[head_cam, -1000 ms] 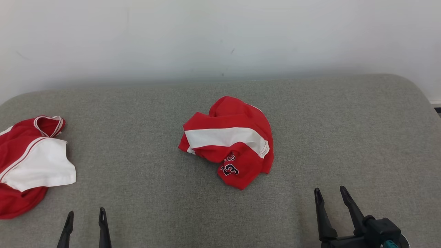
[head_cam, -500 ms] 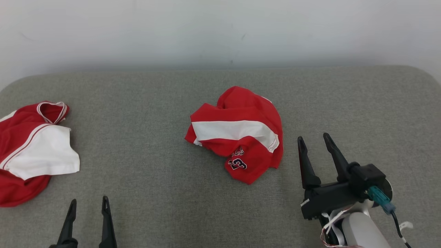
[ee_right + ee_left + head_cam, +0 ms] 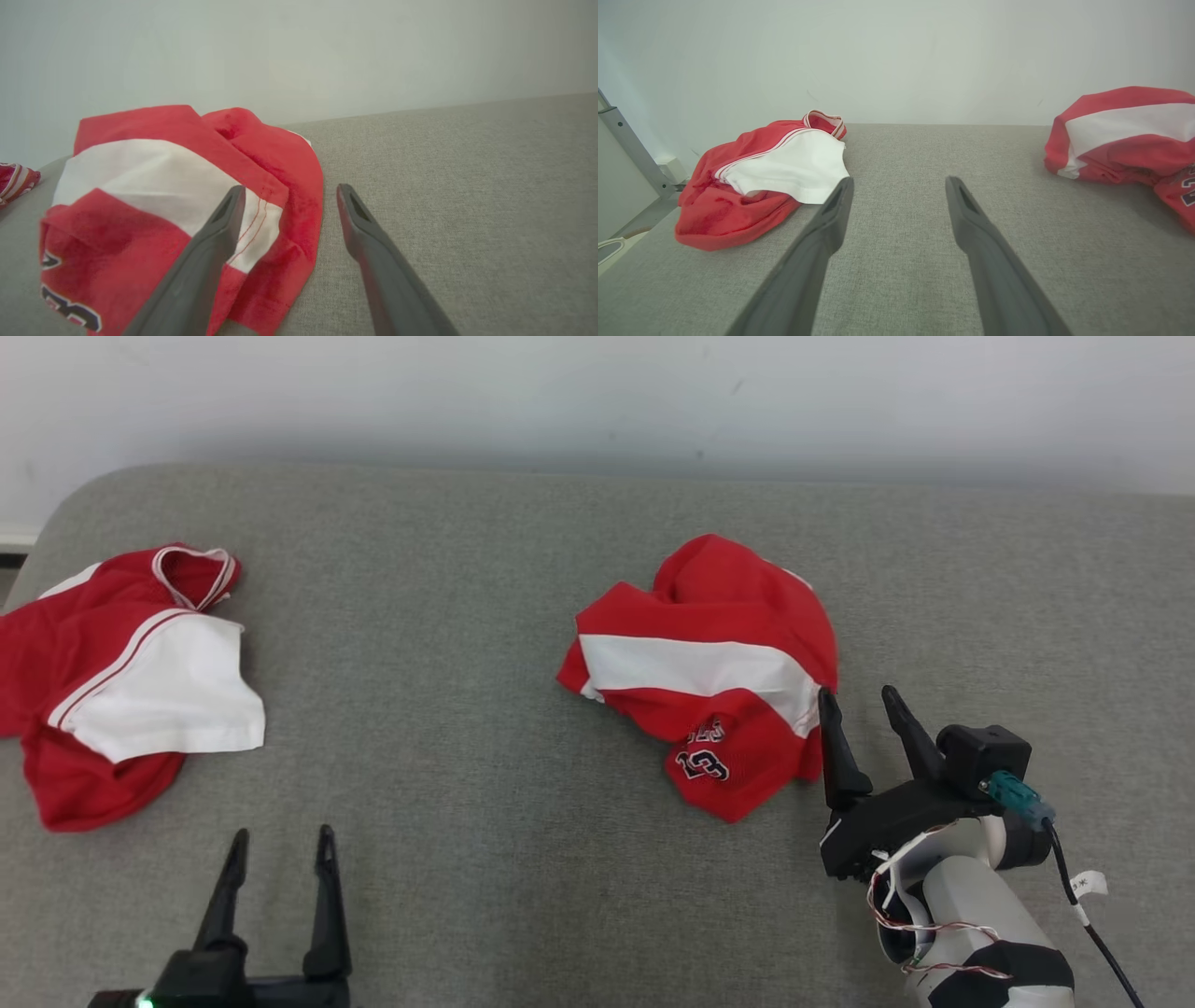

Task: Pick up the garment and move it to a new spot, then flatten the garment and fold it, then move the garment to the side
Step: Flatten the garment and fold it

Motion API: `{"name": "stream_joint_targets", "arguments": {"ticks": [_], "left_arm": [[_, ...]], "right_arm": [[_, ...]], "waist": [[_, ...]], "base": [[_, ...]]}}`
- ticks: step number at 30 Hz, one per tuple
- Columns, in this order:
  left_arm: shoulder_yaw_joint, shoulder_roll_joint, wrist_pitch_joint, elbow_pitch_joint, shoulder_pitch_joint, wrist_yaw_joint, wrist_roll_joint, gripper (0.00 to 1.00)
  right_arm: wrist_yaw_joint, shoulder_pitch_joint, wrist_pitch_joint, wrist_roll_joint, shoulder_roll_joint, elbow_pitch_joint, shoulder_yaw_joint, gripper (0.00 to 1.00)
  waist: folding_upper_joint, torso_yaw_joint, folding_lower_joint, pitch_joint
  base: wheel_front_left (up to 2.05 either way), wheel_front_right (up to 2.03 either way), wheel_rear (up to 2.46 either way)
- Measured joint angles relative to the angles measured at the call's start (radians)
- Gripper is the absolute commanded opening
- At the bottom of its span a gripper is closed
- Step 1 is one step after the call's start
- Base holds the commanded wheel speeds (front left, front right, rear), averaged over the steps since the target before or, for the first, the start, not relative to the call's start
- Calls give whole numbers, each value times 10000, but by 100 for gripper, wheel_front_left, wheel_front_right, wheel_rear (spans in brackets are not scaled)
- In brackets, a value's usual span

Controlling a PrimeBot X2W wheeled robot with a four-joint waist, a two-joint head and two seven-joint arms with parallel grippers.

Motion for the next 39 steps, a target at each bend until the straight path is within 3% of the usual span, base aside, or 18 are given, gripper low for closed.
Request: {"name": "stream_joint_targets", "arguments": {"ticks": [6, 7, 8, 9, 10, 24, 26, 27, 28, 32, 39], "left_arm": [[-226, -13, 0, 224, -301, -117, -8, 100], [-249, -12, 0, 230, -343, -125, -8, 100], [-263, -12, 0, 247, -357, -128, -8, 100], [-263, -12, 0, 247, -357, -128, -8, 100], [-253, -15, 0, 297, -363, -138, -10, 100], [-86, -12, 0, 479, -339, -290, -40, 100], [-69, -10, 0, 489, -330, -291, -48, 100], [-71, -10, 0, 487, -327, -293, -56, 100], [-86, -12, 0, 483, -326, -299, -69, 100], [-194, -12, 0, 483, -342, -303, -84, 100], [-372, -13, 0, 489, -397, -303, -265, 100]], "right_arm": [[0, -274, -2, 378, 2, 961, 213, 100], [0, -278, -2, 462, 4, 1104, 259, 95], [0, -295, -2, 516, 4, 1269, 311, 65], [0, -295, -2, 516, 4, 1269, 311, 28], [0, -305, 0, 525, 4, 1369, 370, 0], [0, -55, 0, 658, 4, 892, 353, 0], [0, -23, -2, 773, 2, 713, 345, 42], [0, -27, -2, 832, 4, 581, 349, 75], [0, -30, -2, 836, 4, 523, 347, 100], [0, -114, -2, 1028, 2, 617, 355, 100], [0, -941, -2, 1037, 0, 1904, 249, 100]], "waist": [[0, 453, 0, 213], [0, 514, 0, 226], [0, 571, 0, 235], [0, 571, 0, 235], [0, 623, -1, 242], [0, 693, -1, -35], [-1, 633, -2, -89], [0, 602, -2, -112], [0, 578, -2, -126], [0, 595, -2, -89], [-1, 865, -2, 124]], "base": [[0, 0, 0], [0, 0, 0], [0, 0, 0], [0, 0, 0], [0, 0, 0], [0, 0, 0], [0, 0, 0], [0, 0, 0], [0, 0, 0], [0, 0, 0], [0, 0, 0]]}}
